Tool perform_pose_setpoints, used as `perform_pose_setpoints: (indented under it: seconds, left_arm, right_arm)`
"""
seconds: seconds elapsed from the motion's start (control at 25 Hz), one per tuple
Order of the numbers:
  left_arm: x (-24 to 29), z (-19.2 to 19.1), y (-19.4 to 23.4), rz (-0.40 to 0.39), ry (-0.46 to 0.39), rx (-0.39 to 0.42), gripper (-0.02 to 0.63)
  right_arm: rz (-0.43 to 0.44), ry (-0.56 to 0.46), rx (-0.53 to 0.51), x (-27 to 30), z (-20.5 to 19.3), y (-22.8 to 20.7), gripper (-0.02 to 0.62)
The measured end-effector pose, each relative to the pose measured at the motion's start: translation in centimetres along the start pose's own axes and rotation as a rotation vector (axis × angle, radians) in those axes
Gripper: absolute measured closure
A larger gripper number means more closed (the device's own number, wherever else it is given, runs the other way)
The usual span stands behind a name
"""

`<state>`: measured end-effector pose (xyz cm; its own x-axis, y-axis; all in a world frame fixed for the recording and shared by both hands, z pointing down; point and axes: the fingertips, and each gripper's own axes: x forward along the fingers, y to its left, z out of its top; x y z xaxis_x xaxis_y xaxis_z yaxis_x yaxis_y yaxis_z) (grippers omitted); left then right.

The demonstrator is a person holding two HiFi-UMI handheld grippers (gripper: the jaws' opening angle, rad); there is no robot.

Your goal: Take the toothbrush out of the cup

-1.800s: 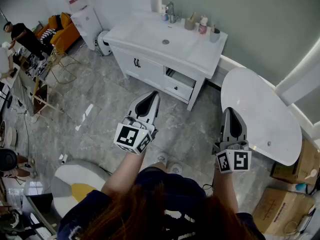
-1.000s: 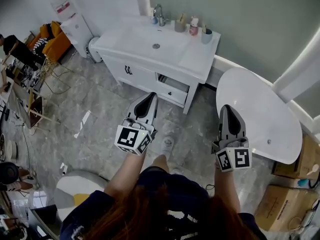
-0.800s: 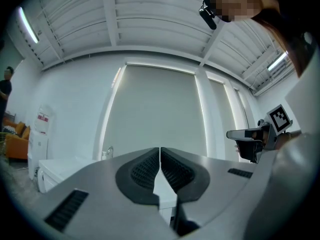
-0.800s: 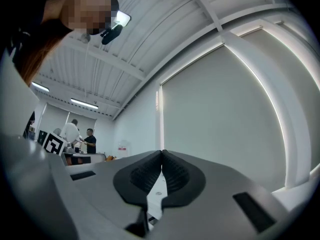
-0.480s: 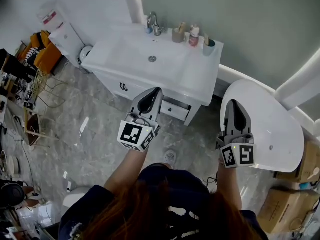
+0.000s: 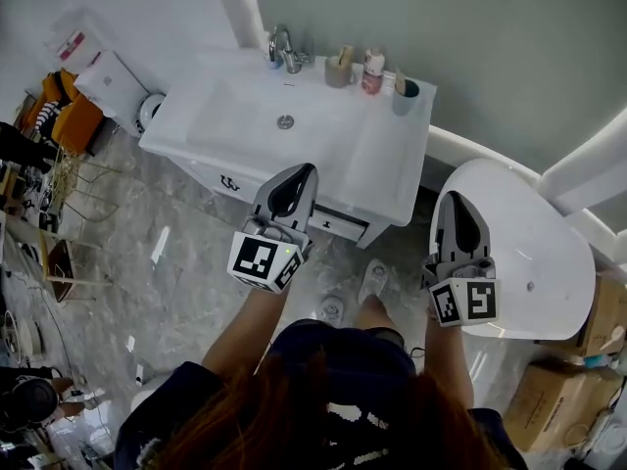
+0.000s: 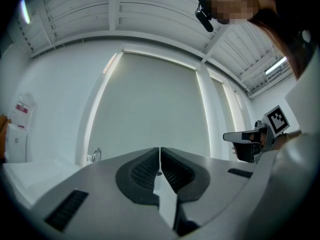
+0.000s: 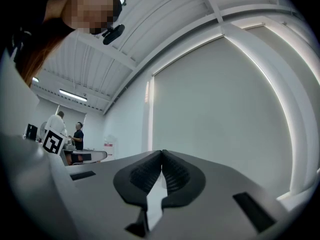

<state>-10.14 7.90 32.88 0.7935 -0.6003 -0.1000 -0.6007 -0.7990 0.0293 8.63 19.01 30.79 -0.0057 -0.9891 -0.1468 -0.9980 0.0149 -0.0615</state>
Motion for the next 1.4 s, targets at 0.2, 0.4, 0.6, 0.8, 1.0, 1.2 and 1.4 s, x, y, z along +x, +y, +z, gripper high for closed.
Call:
perform_pose_setpoints:
  seconds: [0.2, 0.4, 0.6, 0.8, 1.0, 1.2, 1.4]
  left_arm:
    - [4.2, -1.0, 1.8, 0.046, 0.005, 0.005, 0.58]
    - [10.4, -0.6, 3.6, 0.105, -0.014, 0.013, 0.58]
    - [17.0, -0.7, 4.6, 0.158, -0.028, 0.019, 0.58]
    - [21.3, -1.1, 4.9, 0.199, -0.025, 0.023, 0.58]
    - [24.0, -2.4, 6.0, 0.219, -0.006, 0.01, 0.58]
    - [26.3, -3.7, 7.8, 0.189, 0.019, 0.008, 0.58]
    - [28.9, -4.7, 10.8, 0.142, 0.027, -0.005, 0.58]
  right_arm:
    - [0.047, 0.0, 0.017, 5.0, -1.1, -3.0, 0.58]
    - [0.108, -0.007, 0.013, 11.2, -0.4, -7.6, 0.58]
    - [0.15, -0.015, 0.016, 16.6, 0.1, -13.3, 0.58]
    - [0.193, 0.022, 0.026, 19.7, -1.0, -17.0, 0.58]
    - [0.211, 0.051, 0.048, 22.3, -2.6, -18.6, 0.58]
    - [0.192, 0.074, 0.061, 24.8, -4.5, -18.9, 0.58]
    - [0.154, 0.1, 0.053, 28.2, -6.2, -18.5, 0.574]
